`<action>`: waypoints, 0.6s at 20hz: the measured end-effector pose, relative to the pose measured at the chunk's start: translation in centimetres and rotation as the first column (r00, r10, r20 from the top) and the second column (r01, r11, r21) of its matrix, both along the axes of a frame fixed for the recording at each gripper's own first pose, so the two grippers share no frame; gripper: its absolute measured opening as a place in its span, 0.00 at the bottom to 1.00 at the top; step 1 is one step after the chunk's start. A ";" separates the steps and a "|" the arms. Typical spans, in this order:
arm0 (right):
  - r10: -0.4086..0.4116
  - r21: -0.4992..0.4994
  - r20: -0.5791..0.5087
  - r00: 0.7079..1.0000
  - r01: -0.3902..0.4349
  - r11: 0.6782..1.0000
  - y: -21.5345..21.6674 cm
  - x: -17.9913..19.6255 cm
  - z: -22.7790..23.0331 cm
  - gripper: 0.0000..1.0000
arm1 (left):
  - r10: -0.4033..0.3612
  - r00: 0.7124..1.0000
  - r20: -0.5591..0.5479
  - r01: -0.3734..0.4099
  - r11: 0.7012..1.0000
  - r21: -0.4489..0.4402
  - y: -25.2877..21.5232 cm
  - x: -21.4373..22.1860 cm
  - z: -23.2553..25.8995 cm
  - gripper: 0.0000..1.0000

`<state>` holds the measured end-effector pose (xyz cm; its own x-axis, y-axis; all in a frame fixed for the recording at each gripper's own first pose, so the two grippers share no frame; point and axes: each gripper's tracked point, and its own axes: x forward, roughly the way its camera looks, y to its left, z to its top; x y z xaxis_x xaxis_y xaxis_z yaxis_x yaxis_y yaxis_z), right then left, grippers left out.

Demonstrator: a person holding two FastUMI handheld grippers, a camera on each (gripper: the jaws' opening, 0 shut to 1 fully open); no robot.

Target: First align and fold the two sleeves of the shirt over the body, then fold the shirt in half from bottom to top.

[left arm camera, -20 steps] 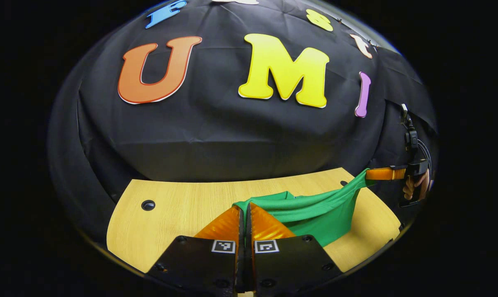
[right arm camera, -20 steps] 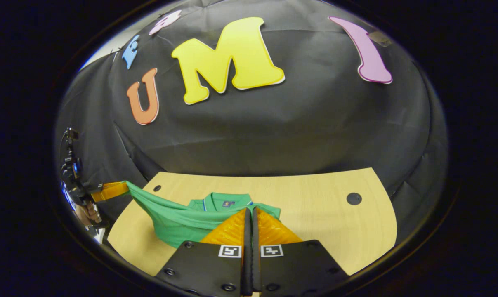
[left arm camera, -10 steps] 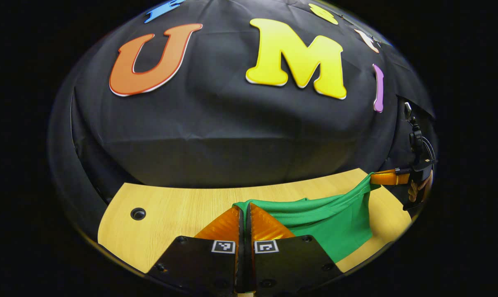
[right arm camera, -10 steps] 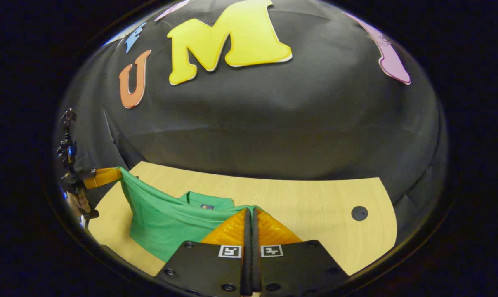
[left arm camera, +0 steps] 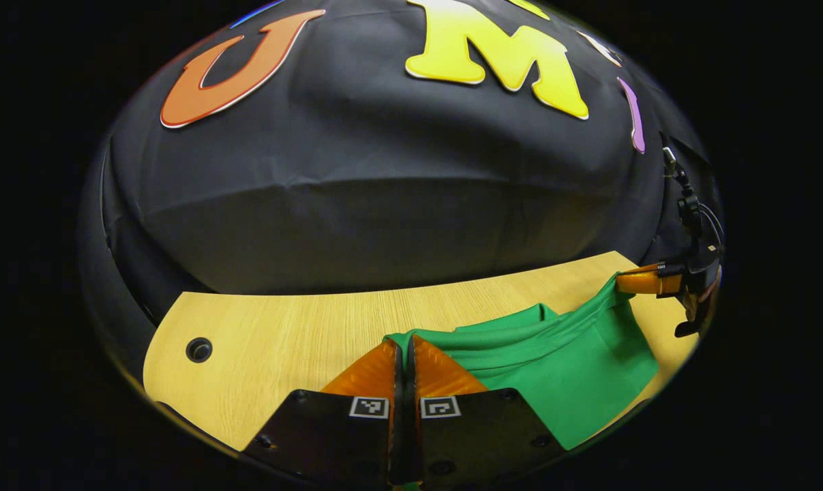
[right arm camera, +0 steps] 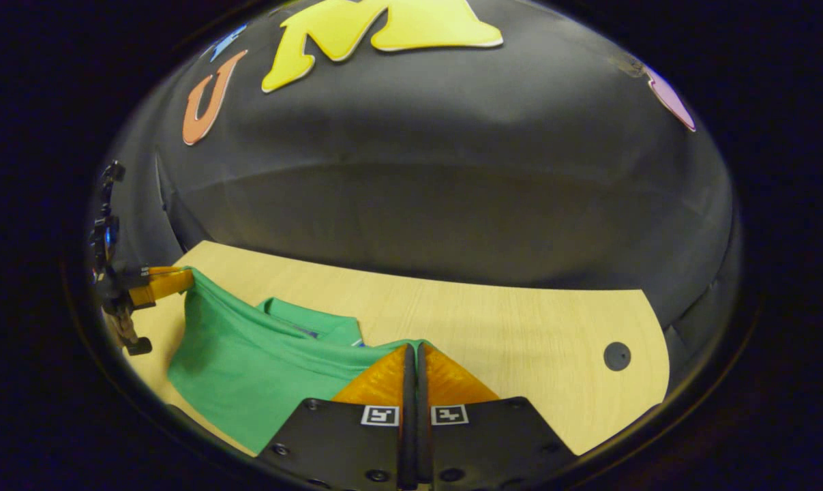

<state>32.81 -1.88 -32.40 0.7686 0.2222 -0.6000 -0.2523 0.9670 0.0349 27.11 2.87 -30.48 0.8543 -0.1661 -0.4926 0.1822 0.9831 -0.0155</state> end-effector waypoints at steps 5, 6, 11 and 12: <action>-0.004 -0.090 0.022 1.000 0.006 0.996 -0.2 0.9 -1.1 0.10 | 0.018 0.999 -0.032 -0.017 1.000 0.018 0.5 0.0 -1.9 0.07; -0.005 -0.109 0.029 1.000 0.008 0.994 -0.2 0.8 -0.8 0.26 | 0.025 0.999 -0.039 -0.024 0.999 0.027 0.6 0.0 -2.2 0.10; -0.054 -0.126 0.115 0.992 0.069 0.990 -0.6 -0.2 3.7 0.96 | 0.090 0.996 0.001 -0.090 0.996 0.000 1.6 -1.5 1.5 1.00; -0.066 -0.122 0.137 0.988 0.083 0.989 -0.7 -0.8 5.2 0.96 | 0.099 0.995 0.016 -0.099 0.995 -0.015 1.6 -2.0 3.0 0.99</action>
